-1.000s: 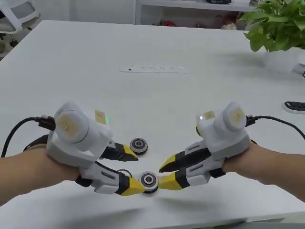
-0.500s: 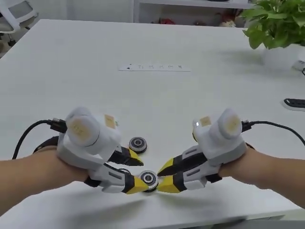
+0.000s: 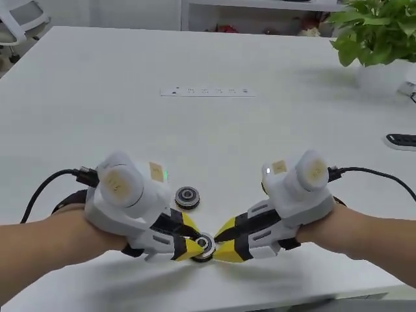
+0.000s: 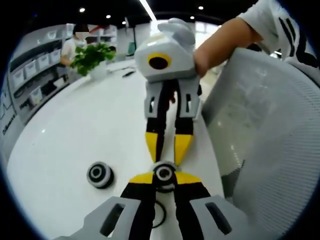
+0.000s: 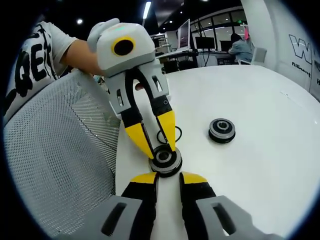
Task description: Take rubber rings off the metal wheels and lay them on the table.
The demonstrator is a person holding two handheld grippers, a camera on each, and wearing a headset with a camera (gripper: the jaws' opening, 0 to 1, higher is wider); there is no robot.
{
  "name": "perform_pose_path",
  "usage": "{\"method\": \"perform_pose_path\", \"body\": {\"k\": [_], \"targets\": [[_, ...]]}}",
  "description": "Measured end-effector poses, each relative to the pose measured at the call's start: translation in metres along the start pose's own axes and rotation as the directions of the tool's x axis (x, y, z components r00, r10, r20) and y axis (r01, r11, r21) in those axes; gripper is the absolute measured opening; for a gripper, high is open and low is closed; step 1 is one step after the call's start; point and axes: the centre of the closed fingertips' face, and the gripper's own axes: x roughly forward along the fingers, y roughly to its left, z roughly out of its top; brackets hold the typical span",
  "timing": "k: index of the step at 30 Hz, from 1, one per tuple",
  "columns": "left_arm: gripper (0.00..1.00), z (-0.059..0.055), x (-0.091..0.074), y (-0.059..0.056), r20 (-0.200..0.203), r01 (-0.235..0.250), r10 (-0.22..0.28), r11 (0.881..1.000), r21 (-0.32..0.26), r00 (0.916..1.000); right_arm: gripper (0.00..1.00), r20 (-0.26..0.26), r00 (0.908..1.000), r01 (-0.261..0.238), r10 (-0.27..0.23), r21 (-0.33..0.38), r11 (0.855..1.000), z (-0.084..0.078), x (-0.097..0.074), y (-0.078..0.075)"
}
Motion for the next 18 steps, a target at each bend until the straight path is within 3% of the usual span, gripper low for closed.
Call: {"method": "perform_pose_path", "body": {"k": [9, 15, 18], "targets": [[0.14, 0.0001, 0.0006, -0.0004, 0.008, -0.006, 0.007, 1.0, -0.01, 0.9999, 0.08, -0.002, 1.0, 0.002, -0.002, -0.002, 1.0, -0.0018, -0.0001, 0.0006], [0.13, 0.0, 0.0006, -0.0009, 0.004, -0.012, 0.012, 1.0, -0.006, 0.9999, 0.03, -0.003, 0.9999, 0.01, -0.01, 0.04, 0.999, -0.0027, -0.0006, -0.0008], [0.13, 0.0, 0.0006, -0.0017, -0.013, -0.014, 0.015, 1.0, 0.023, 0.9998, 0.0, -0.007, 0.9997, 0.024, -0.024, 0.085, 0.996, -0.0024, -0.0001, -0.0034]]}}
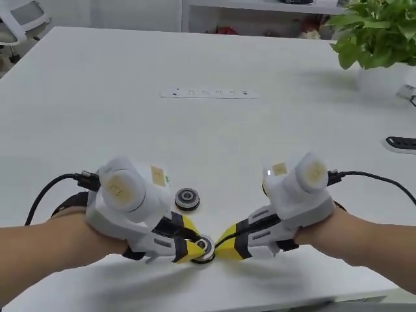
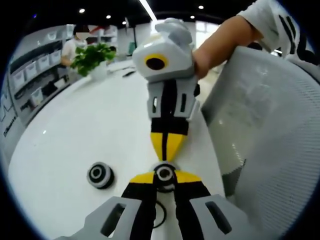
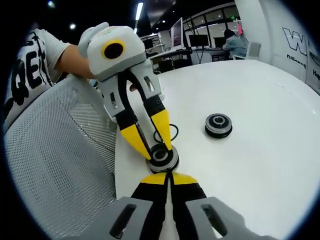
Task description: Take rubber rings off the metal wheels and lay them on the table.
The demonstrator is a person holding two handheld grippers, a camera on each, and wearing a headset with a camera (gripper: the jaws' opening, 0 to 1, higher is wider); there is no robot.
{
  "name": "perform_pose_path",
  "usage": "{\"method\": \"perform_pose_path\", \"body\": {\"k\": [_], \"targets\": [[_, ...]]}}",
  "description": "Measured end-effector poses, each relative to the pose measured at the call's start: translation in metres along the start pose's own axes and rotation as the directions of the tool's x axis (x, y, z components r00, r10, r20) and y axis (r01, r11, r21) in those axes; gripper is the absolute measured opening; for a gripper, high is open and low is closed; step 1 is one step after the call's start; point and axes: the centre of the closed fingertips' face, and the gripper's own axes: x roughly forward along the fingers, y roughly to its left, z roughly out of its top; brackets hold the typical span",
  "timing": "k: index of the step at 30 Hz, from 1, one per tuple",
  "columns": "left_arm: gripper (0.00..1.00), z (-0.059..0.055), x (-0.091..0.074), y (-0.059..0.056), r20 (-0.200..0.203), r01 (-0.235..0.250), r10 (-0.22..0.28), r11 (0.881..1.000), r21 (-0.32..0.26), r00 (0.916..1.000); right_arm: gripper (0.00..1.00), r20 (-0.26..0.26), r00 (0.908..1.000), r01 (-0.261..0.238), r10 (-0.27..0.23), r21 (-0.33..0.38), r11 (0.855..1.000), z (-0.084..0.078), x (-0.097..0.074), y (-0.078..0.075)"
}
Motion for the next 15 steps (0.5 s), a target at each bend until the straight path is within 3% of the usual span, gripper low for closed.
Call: {"method": "perform_pose_path", "body": {"k": [5, 9, 15], "targets": [[0.12, -0.001, 0.0, 0.001, -0.004, -0.013, 0.013, 1.0, -0.005, 0.9999, 0.0, 0.021, 0.9998, 0.001, -0.003, 0.094, 0.996, 0.002, -0.002, -0.002], [0.12, -0.001, 0.0, 0.001, -0.004, -0.015, 0.015, 1.0, -0.006, 0.9999, 0.0, 0.078, 0.9968, -0.003, -0.015, 0.224, 0.975, 0.008, -0.007, -0.009], [0.12, -0.001, 0.0, 0.001, -0.011, -0.026, 0.026, 1.0, -0.007, 0.9996, 0.0, 0.121, 0.9926, -0.03, 0.0, 0.247, 0.968, 0.016, -0.009, -0.006]]}}
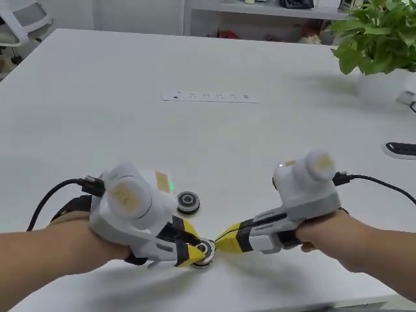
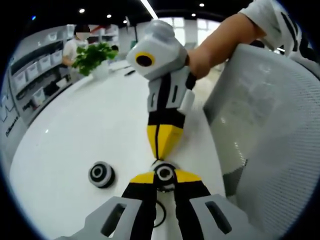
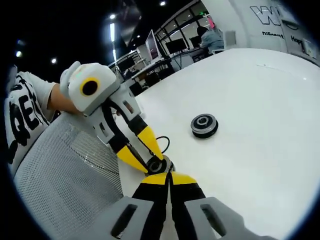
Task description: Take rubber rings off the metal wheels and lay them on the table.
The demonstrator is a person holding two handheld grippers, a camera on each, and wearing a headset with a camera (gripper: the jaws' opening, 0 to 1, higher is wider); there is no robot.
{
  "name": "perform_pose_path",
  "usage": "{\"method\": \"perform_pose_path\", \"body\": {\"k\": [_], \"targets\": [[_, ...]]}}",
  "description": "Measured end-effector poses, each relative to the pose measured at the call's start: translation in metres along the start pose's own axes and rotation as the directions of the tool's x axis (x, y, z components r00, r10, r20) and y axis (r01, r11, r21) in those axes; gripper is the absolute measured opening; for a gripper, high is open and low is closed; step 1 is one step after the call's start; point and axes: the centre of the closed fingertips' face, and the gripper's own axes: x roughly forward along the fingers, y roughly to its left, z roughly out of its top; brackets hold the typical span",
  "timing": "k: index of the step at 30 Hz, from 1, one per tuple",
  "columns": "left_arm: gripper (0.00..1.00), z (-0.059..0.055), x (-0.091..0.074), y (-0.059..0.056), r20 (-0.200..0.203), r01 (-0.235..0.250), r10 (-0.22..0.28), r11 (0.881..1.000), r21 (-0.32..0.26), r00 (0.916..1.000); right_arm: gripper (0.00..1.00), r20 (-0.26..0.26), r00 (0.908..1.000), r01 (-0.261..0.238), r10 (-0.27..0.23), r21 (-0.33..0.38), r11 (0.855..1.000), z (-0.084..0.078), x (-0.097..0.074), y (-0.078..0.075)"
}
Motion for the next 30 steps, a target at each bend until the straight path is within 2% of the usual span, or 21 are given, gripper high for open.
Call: {"method": "perform_pose_path", "body": {"k": [12, 17, 21, 23, 28, 30], "targets": [[0.12, 0.0, 0.001, 0.001, -0.01, -0.008, 0.008, 1.0, -0.011, 0.9999, 0.0, 0.013, 0.9997, -0.022, 0.021, 0.033, 0.999, 0.003, 0.001, 0.004], [0.12, 0.0, 0.001, 0.001, -0.01, -0.005, 0.005, 1.0, -0.011, 0.9999, 0.0, 0.014, 0.999, -0.042, 0.042, 0.026, 0.999, 0.004, 0.003, 0.011], [0.12, 0.0, 0.001, 0.001, -0.01, -0.006, 0.006, 1.0, -0.008, 0.9999, 0.0, 0.019, 0.9961, -0.086, 0.086, 0.02, 0.996, 0.008, 0.006, 0.021], [0.12, 0.0, 0.001, 0.001, -0.01, -0.006, 0.006, 1.0, -0.007, 0.9999, 0.0, -0.001, 0.9975, -0.071, 0.071, -0.005, 0.997, 0.006, 0.006, 0.018], [0.12, 0.001, 0.001, 0.001, -0.005, -0.004, 0.004, 1.0, -0.005, 1.0, 0.0, 0.003, 0.998, -0.063, 0.063, -0.01, 0.998, 0.005, 0.005, 0.015], [0.13, 0.001, 0.001, 0.001, -0.009, -0.001, 0.001, 1.0, 0.012, 1.0, 0.0, 0.003, 0.9981, -0.061, 0.061, -0.019, 0.998, 0.006, 0.005, 0.015]]}}
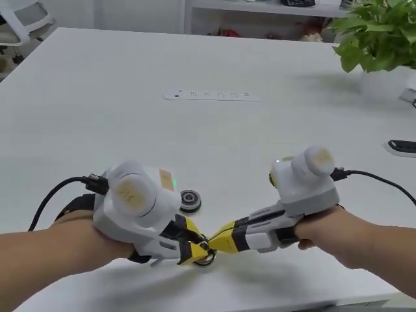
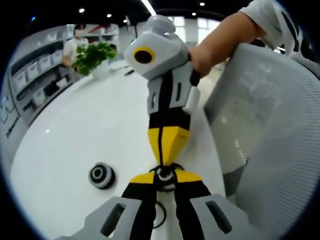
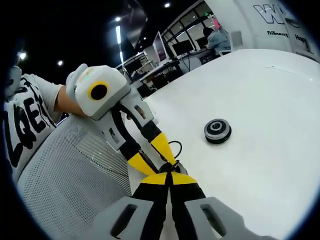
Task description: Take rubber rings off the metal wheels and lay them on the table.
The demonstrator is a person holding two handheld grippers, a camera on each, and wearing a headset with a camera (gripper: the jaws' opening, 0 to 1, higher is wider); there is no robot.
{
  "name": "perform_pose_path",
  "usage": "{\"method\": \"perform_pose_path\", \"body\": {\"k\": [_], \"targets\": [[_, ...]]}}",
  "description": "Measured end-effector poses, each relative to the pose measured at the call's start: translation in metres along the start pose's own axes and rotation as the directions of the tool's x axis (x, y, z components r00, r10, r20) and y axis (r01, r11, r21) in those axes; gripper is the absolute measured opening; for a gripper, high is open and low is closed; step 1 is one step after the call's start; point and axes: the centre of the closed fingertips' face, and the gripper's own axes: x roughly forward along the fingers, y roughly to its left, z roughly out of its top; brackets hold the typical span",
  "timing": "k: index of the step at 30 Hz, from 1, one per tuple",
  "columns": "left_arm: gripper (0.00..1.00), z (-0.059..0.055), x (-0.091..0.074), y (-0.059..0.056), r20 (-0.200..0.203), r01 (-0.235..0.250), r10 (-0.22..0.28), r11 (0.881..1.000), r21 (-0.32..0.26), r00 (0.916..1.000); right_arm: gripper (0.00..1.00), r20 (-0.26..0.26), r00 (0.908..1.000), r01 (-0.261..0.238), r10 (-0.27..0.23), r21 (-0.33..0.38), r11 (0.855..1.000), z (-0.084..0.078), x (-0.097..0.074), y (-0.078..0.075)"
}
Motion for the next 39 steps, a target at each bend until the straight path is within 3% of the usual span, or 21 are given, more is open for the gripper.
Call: {"method": "perform_pose_path", "body": {"k": [7, 14, 19, 25, 39], "targets": [[0.14, 0.0, -0.001, 0.0, -0.004, 0.011, -0.011, 1.0, -0.007, 0.9999, 0.0, 0.017, 0.9998, -0.009, 0.009, -0.001, 1.0, 0.006, -0.002, 0.003], [0.2, 0.005, -0.012, -0.006, 0.012, 0.034, -0.034, 0.999, -0.001, 0.9993, 0.0, 0.026, 0.9995, -0.016, 0.016, -0.009, 1.0, 0.01, -0.005, 0.005], [0.25, 0.013, -0.024, -0.004, 0.06, 0.02, -0.02, 1.0, 0.001, 0.998, 0.0, 0.029, 0.9993, -0.024, 0.024, -0.015, 1.0, 0.013, -0.006, 0.008], [0.35, 0.02, -0.039, 0.003, 0.108, 0.0, 0.005, 0.999, -0.042, 0.9942, 0.0, 0.039, 0.9987, -0.033, 0.034, -0.025, 0.999, 0.022, -0.007, 0.012], [0.43, 0.005, -0.071, 0.013, 0.11, -0.057, 0.064, 0.996, -0.066, 0.9918, 0.0, 0.049, 0.9971, -0.056, 0.059, -0.056, 0.997, 0.04, -0.001, 0.026]]}}
